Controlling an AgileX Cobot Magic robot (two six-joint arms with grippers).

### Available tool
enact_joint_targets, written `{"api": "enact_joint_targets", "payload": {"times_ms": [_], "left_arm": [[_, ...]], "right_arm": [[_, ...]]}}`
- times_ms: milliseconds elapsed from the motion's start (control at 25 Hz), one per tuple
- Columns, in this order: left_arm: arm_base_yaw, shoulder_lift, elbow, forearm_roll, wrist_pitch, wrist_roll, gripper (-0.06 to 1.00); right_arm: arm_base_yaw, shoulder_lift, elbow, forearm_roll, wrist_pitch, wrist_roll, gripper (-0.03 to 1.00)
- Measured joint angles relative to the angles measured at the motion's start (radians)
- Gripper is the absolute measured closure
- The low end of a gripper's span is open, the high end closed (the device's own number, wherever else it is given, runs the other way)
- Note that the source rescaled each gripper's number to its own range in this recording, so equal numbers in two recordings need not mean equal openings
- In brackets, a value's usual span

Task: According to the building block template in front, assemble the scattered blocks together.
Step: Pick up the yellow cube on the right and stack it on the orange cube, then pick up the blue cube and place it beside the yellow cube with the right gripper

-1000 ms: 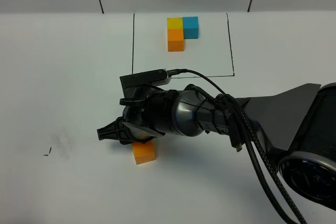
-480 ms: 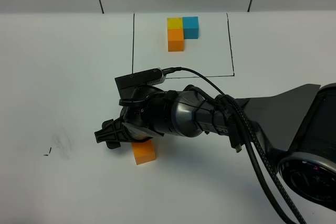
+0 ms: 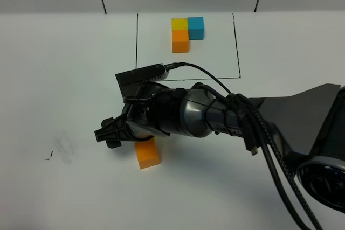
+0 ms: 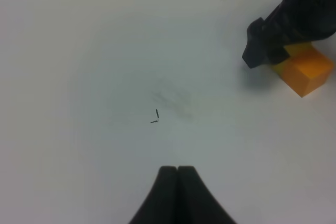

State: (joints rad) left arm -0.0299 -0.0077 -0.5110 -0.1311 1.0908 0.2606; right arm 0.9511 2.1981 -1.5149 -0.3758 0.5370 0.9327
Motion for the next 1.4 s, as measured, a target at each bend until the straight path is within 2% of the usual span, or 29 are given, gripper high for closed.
{"api": "enact_joint_targets", "payload": {"times_ms": [200, 440, 800, 1000, 1400], "left_arm": [[0.0, 0.0, 0.0, 0.0, 0.0, 0.0, 0.94], [0.0, 0.0, 0.0, 0.0, 0.0, 0.0, 0.94], [0.0, 0.0, 0.0, 0.0, 0.0, -0.001, 0.94], [0.0, 0.0, 0.0, 0.0, 0.0, -0.002, 0.94], [0.0, 0.0, 0.0, 0.0, -0.001, -0.003, 0.94]], "right_arm": [[0.0, -0.063, -0.026, -0.042, 0.027, 0.0, 0.02], [-0.007, -0.106, -0.041, -0.125, 0.113, -0.001, 0.02], [-0.092, -0.107, -0.026, -0.131, 0.222, -0.065, 0.02], [-0.156, -0.131, 0.044, -0.131, 0.226, -0.077, 0.02], [-0.323, -0.311, 0.307, -0.172, 0.177, -0.037, 0.02]]}}
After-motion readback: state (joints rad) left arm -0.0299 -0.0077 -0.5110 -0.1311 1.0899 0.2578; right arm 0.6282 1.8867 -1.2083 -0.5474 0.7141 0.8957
